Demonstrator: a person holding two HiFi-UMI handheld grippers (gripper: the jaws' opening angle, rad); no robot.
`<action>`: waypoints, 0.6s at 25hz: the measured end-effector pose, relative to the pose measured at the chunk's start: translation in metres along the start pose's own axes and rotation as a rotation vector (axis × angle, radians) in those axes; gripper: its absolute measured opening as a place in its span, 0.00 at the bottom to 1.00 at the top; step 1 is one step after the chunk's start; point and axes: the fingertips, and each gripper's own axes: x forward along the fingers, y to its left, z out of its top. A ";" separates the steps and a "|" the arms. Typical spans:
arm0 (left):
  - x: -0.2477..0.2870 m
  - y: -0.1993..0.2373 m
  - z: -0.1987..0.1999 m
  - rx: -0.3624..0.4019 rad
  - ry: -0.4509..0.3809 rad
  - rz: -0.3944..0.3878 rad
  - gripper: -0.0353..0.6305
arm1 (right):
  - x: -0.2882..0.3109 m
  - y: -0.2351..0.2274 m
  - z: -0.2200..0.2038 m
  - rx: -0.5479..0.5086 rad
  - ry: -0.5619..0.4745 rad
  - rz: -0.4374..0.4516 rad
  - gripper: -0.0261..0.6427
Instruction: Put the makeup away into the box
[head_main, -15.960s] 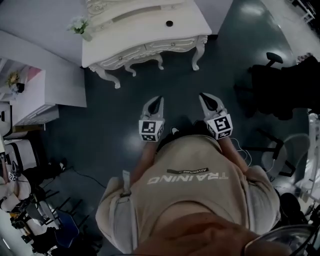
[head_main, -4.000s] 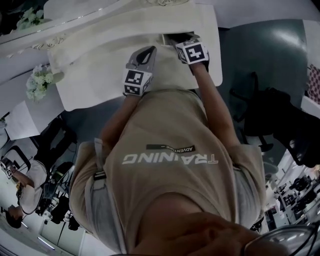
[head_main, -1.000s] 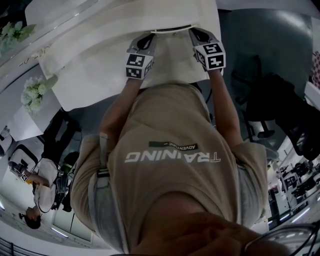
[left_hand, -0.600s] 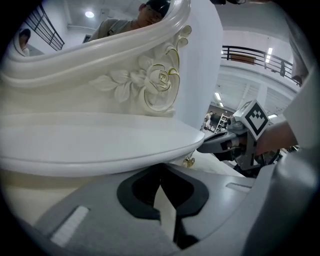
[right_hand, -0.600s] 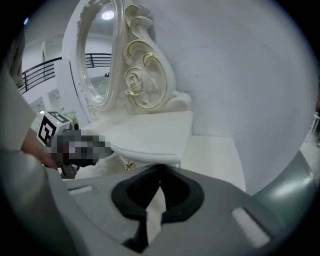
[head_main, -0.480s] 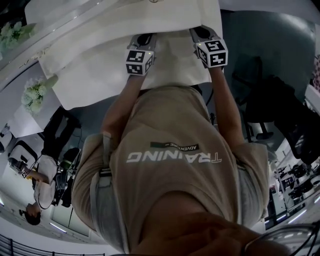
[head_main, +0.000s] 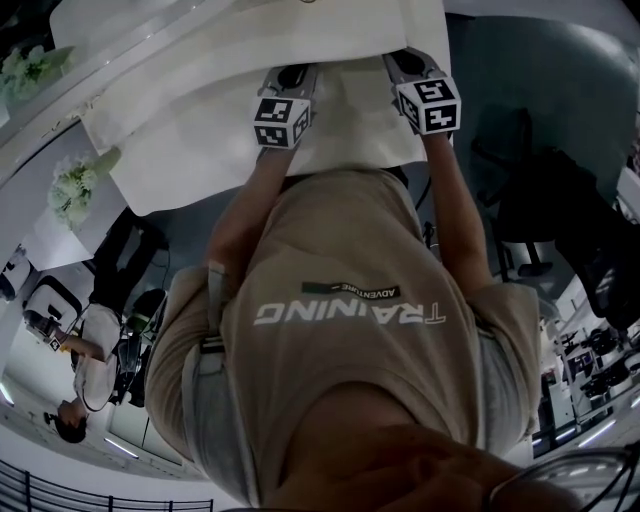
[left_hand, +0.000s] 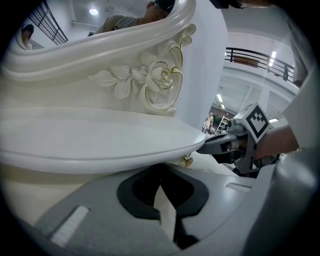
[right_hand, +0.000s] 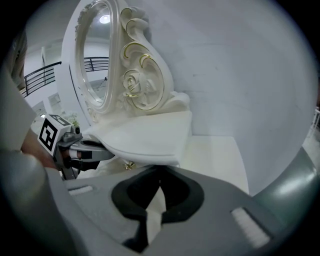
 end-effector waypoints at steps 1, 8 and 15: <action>-0.002 -0.001 -0.001 -0.007 0.001 -0.002 0.06 | -0.001 0.001 -0.001 -0.003 0.002 -0.002 0.05; -0.030 -0.007 -0.009 -0.004 -0.016 -0.015 0.06 | -0.012 0.021 -0.017 0.000 -0.001 0.005 0.05; -0.086 -0.010 -0.015 0.005 -0.049 -0.045 0.06 | -0.038 0.074 -0.023 0.000 -0.010 -0.003 0.05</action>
